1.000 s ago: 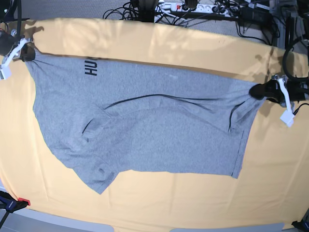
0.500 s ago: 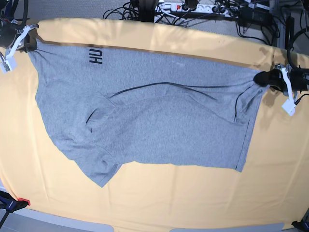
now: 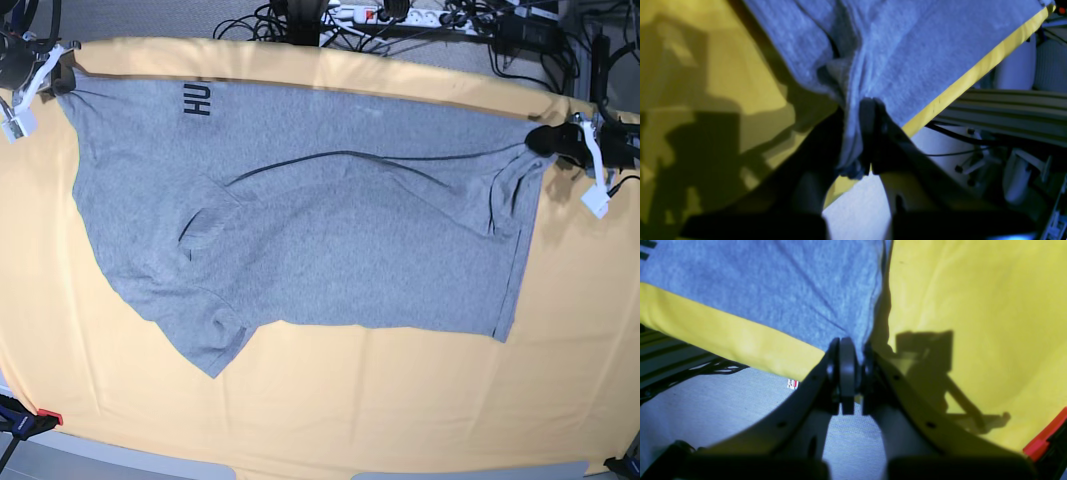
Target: Layout the t-shirt on the table in an organized manner, then fold the t-shirt properly
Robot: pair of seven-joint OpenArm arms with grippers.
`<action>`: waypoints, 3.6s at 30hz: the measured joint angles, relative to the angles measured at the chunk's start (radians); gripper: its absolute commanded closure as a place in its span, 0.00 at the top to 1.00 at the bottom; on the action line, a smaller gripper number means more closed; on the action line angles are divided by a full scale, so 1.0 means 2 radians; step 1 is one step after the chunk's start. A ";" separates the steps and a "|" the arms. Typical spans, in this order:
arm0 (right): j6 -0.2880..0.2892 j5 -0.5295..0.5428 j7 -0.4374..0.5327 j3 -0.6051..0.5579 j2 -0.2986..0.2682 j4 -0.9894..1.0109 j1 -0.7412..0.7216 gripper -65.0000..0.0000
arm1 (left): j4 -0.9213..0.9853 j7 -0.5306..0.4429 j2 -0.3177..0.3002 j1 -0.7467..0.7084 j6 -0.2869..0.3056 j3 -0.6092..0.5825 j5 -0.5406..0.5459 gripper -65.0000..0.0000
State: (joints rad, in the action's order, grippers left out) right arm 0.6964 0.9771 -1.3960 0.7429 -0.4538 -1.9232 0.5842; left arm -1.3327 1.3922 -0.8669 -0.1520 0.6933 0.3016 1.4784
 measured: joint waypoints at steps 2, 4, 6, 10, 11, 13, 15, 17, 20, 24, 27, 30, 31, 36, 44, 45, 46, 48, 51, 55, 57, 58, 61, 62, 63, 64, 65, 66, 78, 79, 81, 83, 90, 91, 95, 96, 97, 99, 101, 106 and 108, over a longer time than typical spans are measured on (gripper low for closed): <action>0.000 0.000 0.000 0.000 0.000 0.000 0.000 0.00 | 0.000 0.000 0.000 0.000 0.000 0.000 0.000 0.00; 0.000 0.000 0.000 0.000 0.000 0.000 0.000 0.00 | 0.000 0.000 0.000 0.000 0.000 0.000 0.000 0.00; 0.000 0.000 0.000 0.000 0.000 0.000 0.000 0.00 | 0.000 0.000 0.000 0.000 0.000 0.000 0.000 0.01; 0.000 0.000 0.002 0.000 0.000 0.000 0.000 0.20 | 0.000 0.008 0.000 0.010 0.000 0.000 -0.007 0.33; 0.000 -0.001 0.004 0.000 0.000 0.000 0.000 0.28 | 0.000 0.008 -0.001 0.016 0.000 0.000 -0.008 0.41; 0.000 -0.008 0.012 0.004 0.000 0.000 0.000 0.33 | 0.000 0.006 -0.004 0.026 0.000 0.003 -0.008 0.55; 0.000 -0.007 0.015 0.018 0.000 0.000 0.000 0.33 | 0.000 0.007 -0.004 0.034 0.000 0.017 -0.008 0.61; 0.000 0.006 0.014 0.037 -0.002 0.000 0.000 0.33 | 0.000 0.007 -0.005 0.038 0.000 0.035 -0.008 0.61; 0.000 0.061 0.013 0.080 -0.004 0.000 -0.001 0.33 | 0.000 0.009 -0.005 0.042 0.000 0.062 -0.009 0.61; 0.000 0.113 0.011 0.139 -0.005 0.000 -0.026 0.33 | 0.000 0.011 0.001 0.072 0.000 0.125 -0.010 0.61; 0.000 0.131 0.013 0.154 -0.005 0.000 -0.035 0.33 | 0.000 -0.019 0.018 0.096 0.000 0.190 -0.038 0.61; 0.000 0.131 0.019 0.154 -0.004 0.000 -0.039 0.33 | 0.002 -0.061 0.044 0.115 0.000 0.233 -0.094 0.61; 0.000 0.131 0.026 0.154 -0.004 0.000 -0.043 0.33 | 0.003 -0.077 0.054 0.122 0.000 0.239 -0.115 0.61; 0.000 0.131 0.035 0.154 -0.005 0.000 -0.075 0.33 | 0.006 -0.157 0.116 0.165 -0.003 0.239 -0.223 0.61; 0.000 0.129 0.034 0.154 -0.005 0.000 -0.074 0.33 | 0.062 -0.216 0.179 0.248 -0.078 0.232 -0.354 0.61; 0.000 0.129 0.034 0.154 -0.005 0.000 -0.074 0.33 | 0.077 -0.226 0.183 0.256 -0.078 0.225 -0.365 0.61; 0.000 0.129 0.034 0.154 -0.005 0.000 -0.074 0.33 | 0.093 -0.235 0.186 0.263 -0.078 0.215 -0.374 0.61; 0.000 0.129 0.034 0.154 -0.004 0.000 -0.074 0.33 | 0.132 -0.254 0.192 0.276 -0.079 0.188 -0.396 0.61; 0.000 0.132 0.035 0.154 -0.004 0.000 -0.074 0.33 | 0.192 -0.296 0.194 0.300 -0.079 0.143 -0.422 0.61; 0.000 0.131 0.034 0.154 -0.004 0.000 -0.074 0.33 | 0.246 -0.373 0.194 0.338 -0.082 0.098 -0.459 0.61; 0.000 0.131 0.034 0.154 -0.004 0.000 -0.074 0.33 | 0.262 -0.387 0.197 0.354 -0.100 0.077 -0.469 0.61; 0.000 0.131 0.034 0.154 -0.004 0.000 -0.074 0.33 | 0.268 -0.399 0.201 0.361 -0.109 0.068 -0.482 0.61; 0.000 0.131 0.035 0.154 -0.004 0.000 -0.074 0.33 | 0.282 -0.425 0.215 0.377 -0.133 0.034 -0.517 0.61; 0.000 0.131 0.034 0.154 -0.004 0.000 -0.074 0.33 | 0.285 -0.432 0.221 0.380 -0.143 0.023 -0.528 0.61; 0.000 0.131 0.034 0.154 -0.004 0.000 -0.074 0.33 | 0.286 -0.438 0.226 0.381 -0.150 0.013 -0.535 0.61; 0.000 0.131 0.034 0.154 -0.004 0.000 -0.074 0.33 | 0.287 -0.440 0.231 0.381 -0.163 0.005 -0.540 0.61; 0.000 0.131 0.034 0.154 -0.004 0.000 -0.074 0.33 | 0.289 -0.440 0.236 0.380 -0.174 0.001 -0.549 0.61; 0.000 0.131 0.034 0.154 -0.004 0.000 -0.074 0.33 | 0.291 -0.439 0.241 0.379 -0.185 -0.001 -0.555 0.61; 0.000 0.131 0.034 0.154 -0.004 0.000 -0.074 0.33 | 0.328 -0.469 0.250 0.374 -0.151 0.000 -0.551 0.61; 0.000 0.131 0.034 0.154 -0.004 0.000 -0.074 0.33 | 0.328 -0.466 0.250 0.372 -0.134 0.000 -0.546 0.61; 0.000 0.131 0.034 0.154 -0.004 0.000 -0.074 0.33 | 0.330 -0.450 0.251 0.370 -0.097 0.000 -0.525 0.61; 0.000 0.131 0.034 0.154 -0.004 0.000 -0.074 0.33 | 0.330 -0.435 0.252 0.370 -0.060 0.000 -0.510 0.61; 0.000 0.131 0.034 0.154 -0.004 0.000 -0.074 0.33 | 0.331 -0.433 0.253 0.369 -0.047 0.000 -0.504 0.48; 0.000 0.131 0.034 0.154 -0.004 0.000 -0.074 0.33 | 0.331 -0.432 0.252 0.368 -0.049 0.000 -0.505 0.41; 0.000 0.131 0.059 0.154 -0.001 0.000 -0.073 0.33 | 0.331 -0.440 0.248 0.367 -0.096 0.000 -0.508 0.00; 0.000 0.131 0.068 0.154 -0.002 0.000 -0.075 0.33 | 0.332 -0.440 0.245 0.367 -0.106 0.000 -0.508 0.00; 0.000 0.131 0.075 0.154 -0.001 0.000 -0.078 0.33 | 0.332 -0.439 0.243 0.367 -0.108 -0.001 -0.508 0.00; 0.000 0.131 0.077 0.154 -0.001 0.000 -0.095 0.33 | 0.332 -0.439 0.240 0.367 -0.109 -0.001 -0.509 0.00; 0.000 0.131 0.089 0.145 -0.001 0.000 -0.116 0.33 | 0.332 -0.440 0.241 0.367 -0.109 -0.001 -0.511 0.00; -0.001 0.042 0.122 0.028 0.000 0.035 -0.181 0.37 | 0.332 -0.436 0.241 0.367 -0.105 -0.001 -0.508 0.00; 0.000 -0.002 0.164 -0.025 0.002 0.068 -0.217 0.48 | 0.332 -0.435 0.241 0.367 -0.102 -0.001 -0.506 0.00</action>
State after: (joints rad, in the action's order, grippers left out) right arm 0.6960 0.9730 -1.0683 0.6922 -0.4503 -1.7870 0.1493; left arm -0.6693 0.5232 -0.3851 0.5827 0.4900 0.3004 0.4671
